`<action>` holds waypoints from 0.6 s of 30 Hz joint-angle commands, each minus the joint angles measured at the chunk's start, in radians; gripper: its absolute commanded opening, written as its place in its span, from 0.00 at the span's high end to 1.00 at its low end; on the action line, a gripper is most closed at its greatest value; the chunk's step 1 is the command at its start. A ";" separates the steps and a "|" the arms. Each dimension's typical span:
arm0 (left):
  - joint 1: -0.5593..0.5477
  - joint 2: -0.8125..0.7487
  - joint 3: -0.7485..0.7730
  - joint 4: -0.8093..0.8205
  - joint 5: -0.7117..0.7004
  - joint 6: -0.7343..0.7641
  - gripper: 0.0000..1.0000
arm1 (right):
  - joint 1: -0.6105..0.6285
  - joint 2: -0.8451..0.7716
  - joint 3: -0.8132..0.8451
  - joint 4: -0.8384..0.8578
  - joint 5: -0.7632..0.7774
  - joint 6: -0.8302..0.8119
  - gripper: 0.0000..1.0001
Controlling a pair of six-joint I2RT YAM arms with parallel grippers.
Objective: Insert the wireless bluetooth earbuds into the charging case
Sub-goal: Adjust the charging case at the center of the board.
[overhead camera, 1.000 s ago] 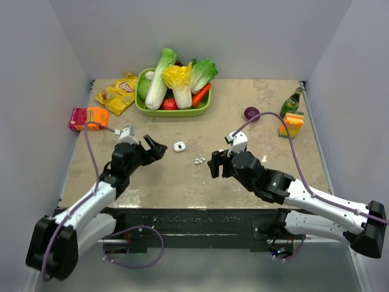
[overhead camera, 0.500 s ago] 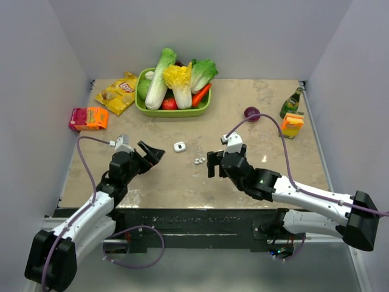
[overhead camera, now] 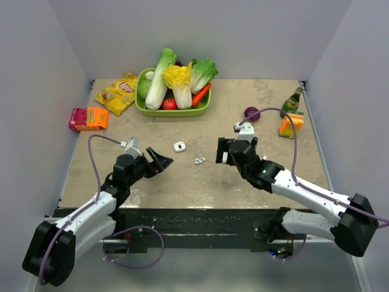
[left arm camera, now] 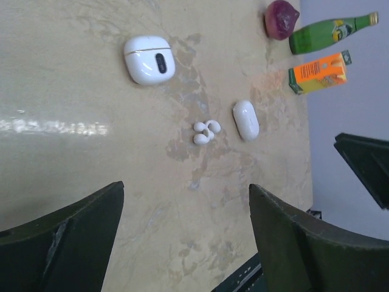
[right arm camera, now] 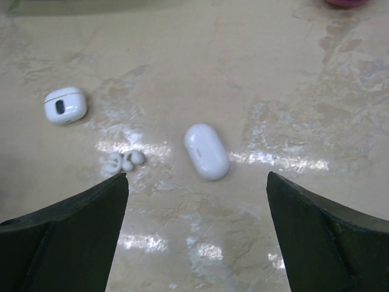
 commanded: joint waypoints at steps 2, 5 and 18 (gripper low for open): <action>-0.221 0.046 0.185 -0.114 -0.165 0.157 0.13 | -0.145 0.020 -0.027 0.062 -0.172 0.016 0.07; -0.307 0.050 0.206 -0.137 -0.220 0.182 0.11 | -0.145 0.050 -0.029 0.085 -0.182 0.004 0.13; -0.347 -0.119 0.084 -0.114 -0.203 0.222 0.03 | -0.228 0.199 -0.060 0.208 -0.224 -0.006 0.49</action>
